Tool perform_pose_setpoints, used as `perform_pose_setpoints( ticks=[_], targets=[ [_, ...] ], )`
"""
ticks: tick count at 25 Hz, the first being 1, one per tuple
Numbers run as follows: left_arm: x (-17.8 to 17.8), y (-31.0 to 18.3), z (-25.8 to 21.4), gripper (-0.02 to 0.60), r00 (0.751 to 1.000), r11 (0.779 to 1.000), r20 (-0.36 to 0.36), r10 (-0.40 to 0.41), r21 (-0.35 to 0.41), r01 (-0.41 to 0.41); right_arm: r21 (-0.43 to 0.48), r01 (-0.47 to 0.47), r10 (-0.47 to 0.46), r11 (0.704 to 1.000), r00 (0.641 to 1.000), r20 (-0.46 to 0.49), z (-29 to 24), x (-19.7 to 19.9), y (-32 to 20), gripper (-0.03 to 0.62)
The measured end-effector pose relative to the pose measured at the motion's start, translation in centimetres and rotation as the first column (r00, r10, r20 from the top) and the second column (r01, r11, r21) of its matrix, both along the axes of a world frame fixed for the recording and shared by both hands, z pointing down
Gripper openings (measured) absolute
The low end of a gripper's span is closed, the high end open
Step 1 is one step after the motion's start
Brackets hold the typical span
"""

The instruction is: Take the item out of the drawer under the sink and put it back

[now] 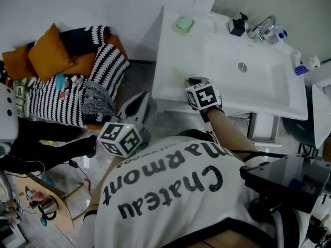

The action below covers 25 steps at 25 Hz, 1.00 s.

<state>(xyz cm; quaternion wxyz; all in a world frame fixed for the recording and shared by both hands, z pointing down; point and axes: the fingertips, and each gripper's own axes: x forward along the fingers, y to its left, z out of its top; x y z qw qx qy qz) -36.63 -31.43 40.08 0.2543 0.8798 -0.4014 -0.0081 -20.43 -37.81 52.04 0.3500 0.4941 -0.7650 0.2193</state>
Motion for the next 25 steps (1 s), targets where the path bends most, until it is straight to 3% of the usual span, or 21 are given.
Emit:
perform_pose_setpoints(
  ticks=[17, 25],
  targets=[
    [-0.28, -0.19, 0.21, 0.008, 1.0, 1.0, -0.015, -0.004, -0.007, 0.004, -0.043, -0.037, 0.038, 0.998, 0.999, 0.016, 0.28, 0.22, -0.11, 0.052],
    [0.7, -0.07, 0.58, 0.008, 1.0, 1.0, -0.019, 0.007, -0.015, -0.007, -0.045, -0.006, 0.007, 0.999, 1.0, 0.027, 0.2, -0.11, 0.09, 0.054]
  ],
)
